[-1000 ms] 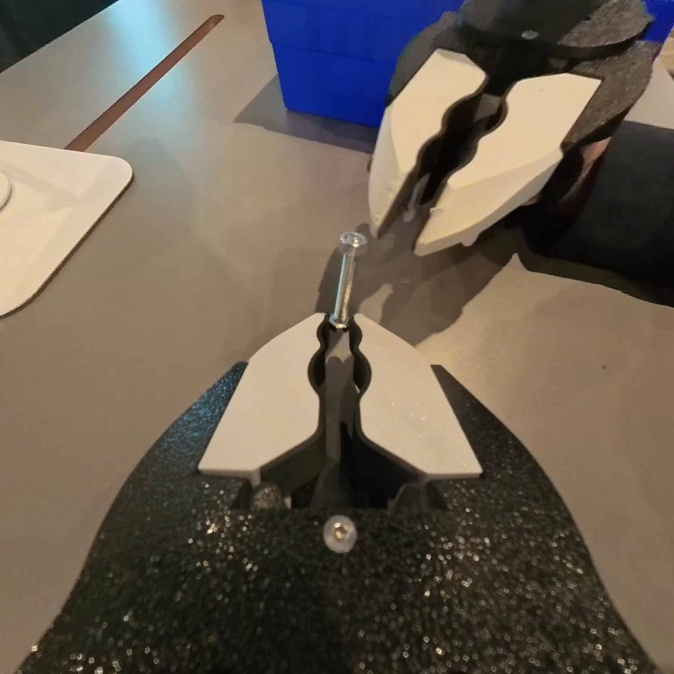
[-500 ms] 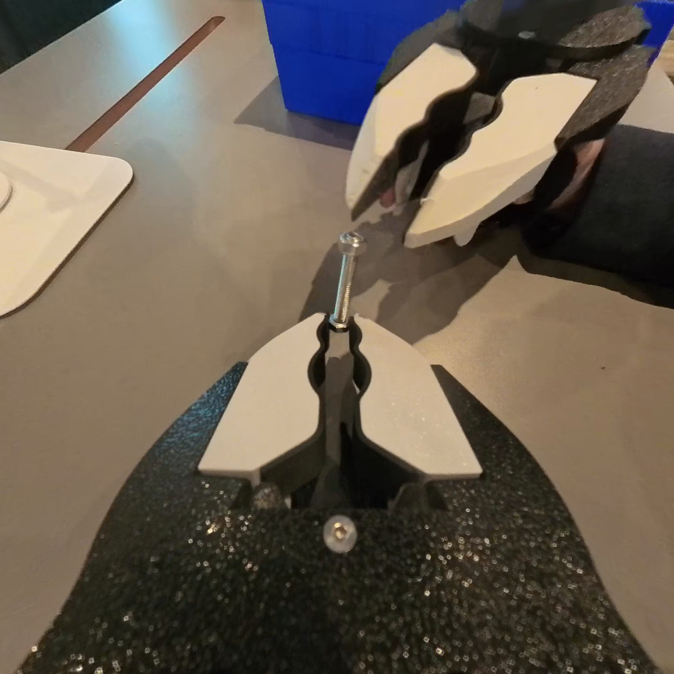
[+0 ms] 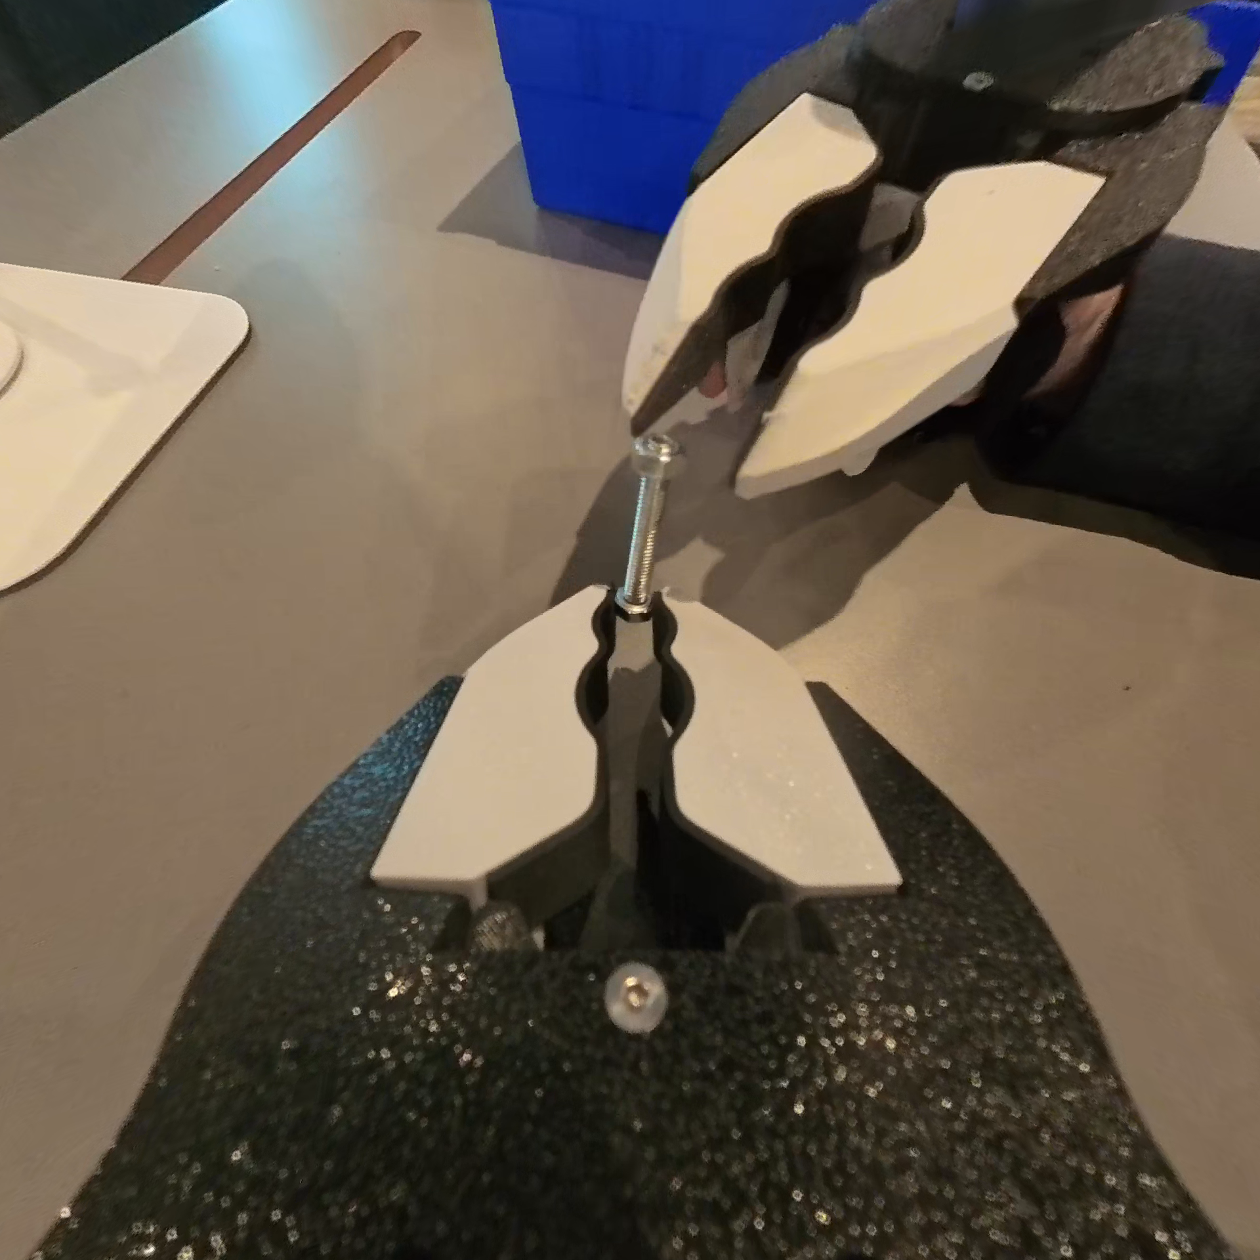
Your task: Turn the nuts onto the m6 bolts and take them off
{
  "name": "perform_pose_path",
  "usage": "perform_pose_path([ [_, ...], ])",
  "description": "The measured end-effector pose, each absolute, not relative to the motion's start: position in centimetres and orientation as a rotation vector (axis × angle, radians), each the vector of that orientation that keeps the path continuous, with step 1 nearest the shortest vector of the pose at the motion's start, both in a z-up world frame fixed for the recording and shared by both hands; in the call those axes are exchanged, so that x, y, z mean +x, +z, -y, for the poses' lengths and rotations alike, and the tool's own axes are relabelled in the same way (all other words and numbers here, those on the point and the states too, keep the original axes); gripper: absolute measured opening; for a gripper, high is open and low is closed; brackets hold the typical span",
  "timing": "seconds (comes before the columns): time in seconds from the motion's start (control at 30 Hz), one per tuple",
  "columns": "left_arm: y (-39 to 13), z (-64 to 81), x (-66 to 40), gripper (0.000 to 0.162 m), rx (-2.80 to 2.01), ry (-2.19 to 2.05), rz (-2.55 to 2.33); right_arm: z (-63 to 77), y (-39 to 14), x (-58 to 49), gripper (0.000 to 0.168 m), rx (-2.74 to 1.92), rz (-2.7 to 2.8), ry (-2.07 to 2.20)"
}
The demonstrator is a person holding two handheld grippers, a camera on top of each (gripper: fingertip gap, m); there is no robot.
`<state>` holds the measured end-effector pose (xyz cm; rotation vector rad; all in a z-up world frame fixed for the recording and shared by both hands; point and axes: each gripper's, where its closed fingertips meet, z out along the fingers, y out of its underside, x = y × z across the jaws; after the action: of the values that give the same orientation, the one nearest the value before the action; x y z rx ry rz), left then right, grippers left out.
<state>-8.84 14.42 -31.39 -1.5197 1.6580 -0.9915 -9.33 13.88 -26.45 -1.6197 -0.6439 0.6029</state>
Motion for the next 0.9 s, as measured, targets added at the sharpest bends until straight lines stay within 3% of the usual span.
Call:
perform_pose_path([
  [0.2,-31.3,-14.5,-8.8,0.010,-1.521,-0.994,-1.654,-13.0,-26.3,-10.0,0.004,-1.598,0.692,0.684],
  [0.57,-31.4,-14.3,-8.8,0.010,-1.515,-0.997,-1.670,-13.9,-26.3,-9.4,0.024,-1.609,0.634,0.611],
  [0.73,-31.4,-14.2,-8.8,0.010,-1.508,-0.993,-1.673,-14.0,-26.4,-9.5,0.011,-1.616,0.632,0.603],
  [0.9,-31.3,-14.6,-8.8,0.010,-1.526,-0.977,-1.635,-14.4,-26.3,-9.5,0.010,-1.620,0.593,0.573],
])
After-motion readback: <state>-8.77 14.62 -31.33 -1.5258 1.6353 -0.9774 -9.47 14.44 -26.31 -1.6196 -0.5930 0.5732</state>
